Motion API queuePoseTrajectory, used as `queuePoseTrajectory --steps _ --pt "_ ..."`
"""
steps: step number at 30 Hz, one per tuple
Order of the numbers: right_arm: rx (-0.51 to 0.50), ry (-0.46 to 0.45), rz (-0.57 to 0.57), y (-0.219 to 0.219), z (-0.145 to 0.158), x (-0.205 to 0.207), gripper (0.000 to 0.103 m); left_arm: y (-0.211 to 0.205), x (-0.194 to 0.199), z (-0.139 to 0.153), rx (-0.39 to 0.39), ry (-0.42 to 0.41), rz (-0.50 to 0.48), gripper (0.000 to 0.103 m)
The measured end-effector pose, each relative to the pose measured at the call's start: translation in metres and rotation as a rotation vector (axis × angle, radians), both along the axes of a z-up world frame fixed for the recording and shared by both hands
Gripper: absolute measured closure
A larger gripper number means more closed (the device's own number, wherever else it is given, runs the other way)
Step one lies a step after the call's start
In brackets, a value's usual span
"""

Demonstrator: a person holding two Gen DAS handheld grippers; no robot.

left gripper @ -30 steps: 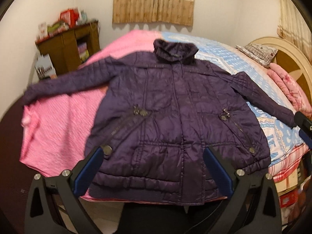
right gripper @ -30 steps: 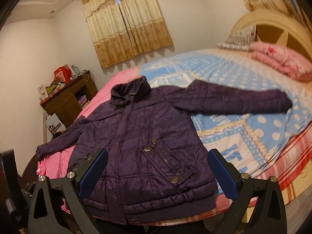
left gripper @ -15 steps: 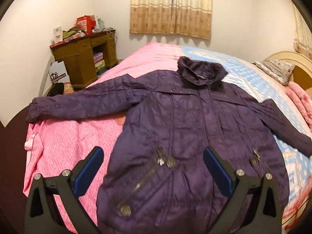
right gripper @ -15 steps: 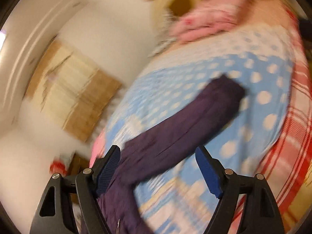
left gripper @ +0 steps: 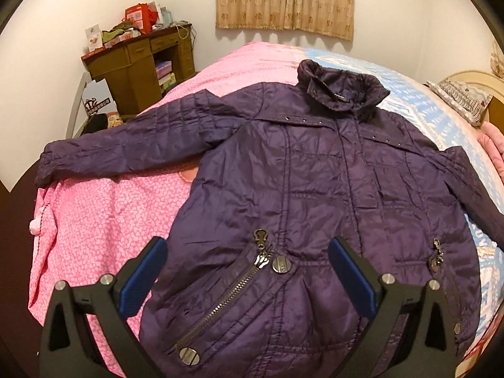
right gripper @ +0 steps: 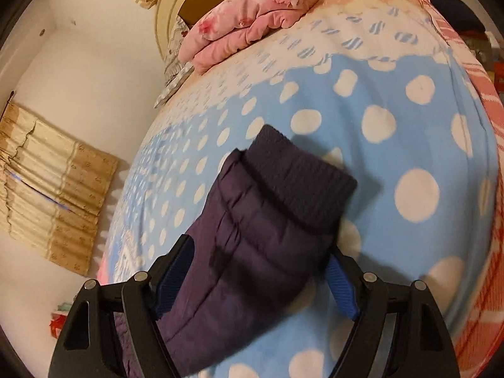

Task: Fold large clothes
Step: 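Grasp the purple jacket's sleeve cuff with the right gripper and lift it, then carry the sleeve across the jacket body toward the left tool and release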

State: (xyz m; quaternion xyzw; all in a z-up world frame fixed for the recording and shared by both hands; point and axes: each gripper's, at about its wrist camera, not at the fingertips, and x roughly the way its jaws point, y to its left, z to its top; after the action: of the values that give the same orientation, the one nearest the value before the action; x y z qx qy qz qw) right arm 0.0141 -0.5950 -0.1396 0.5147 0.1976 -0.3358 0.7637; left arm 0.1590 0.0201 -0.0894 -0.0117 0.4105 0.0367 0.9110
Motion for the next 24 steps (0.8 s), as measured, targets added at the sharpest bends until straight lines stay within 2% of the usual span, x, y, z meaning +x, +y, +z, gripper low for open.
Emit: queuePoseTrajectory --steps 1,3,6,8,12,14,17,20,22,24 --pt "-0.013 0.016 0.001 -0.002 0.0 0.003 0.053 0.0 0.001 -0.001 0.001 0.0 0.001 0.0" --pt "-0.022 0.077 0.014 -0.009 -0.001 0.009 0.059 0.002 0.001 -0.002 -0.005 0.001 0.0 0.0" --pt "-0.026 0.07 0.065 -0.012 0.006 0.009 0.068 0.005 0.001 -0.003 -0.019 0.006 -0.002 0.0" --pt "-0.094 0.076 0.1 0.002 0.029 0.005 0.07 0.008 -0.001 -0.003 -0.025 0.004 -0.003 0.0" --pt "-0.319 0.02 0.21 0.055 0.11 0.015 0.072 0.018 -0.004 -0.002 -0.053 -0.006 0.008 0.0" --pt "-0.427 -0.04 0.322 0.096 0.161 0.036 0.073 0.025 -0.005 -0.001 -0.079 -0.011 0.021 0.0" --pt "-0.528 -0.118 0.497 0.16 0.212 0.073 0.073 0.035 -0.009 0.003 -0.116 -0.03 0.034 0.0" --pt "-0.565 -0.197 0.684 0.231 0.242 0.117 0.073 0.045 -0.012 0.006 -0.122 -0.044 0.048 0.0" --pt "-0.575 -0.224 0.801 0.279 0.247 0.146 0.073 0.053 -0.015 0.008 -0.119 -0.054 0.061 0.0" --pt "-0.597 -0.228 0.916 0.332 0.24 0.175 0.073 0.062 -0.017 0.009 -0.114 -0.064 0.077 0.0"
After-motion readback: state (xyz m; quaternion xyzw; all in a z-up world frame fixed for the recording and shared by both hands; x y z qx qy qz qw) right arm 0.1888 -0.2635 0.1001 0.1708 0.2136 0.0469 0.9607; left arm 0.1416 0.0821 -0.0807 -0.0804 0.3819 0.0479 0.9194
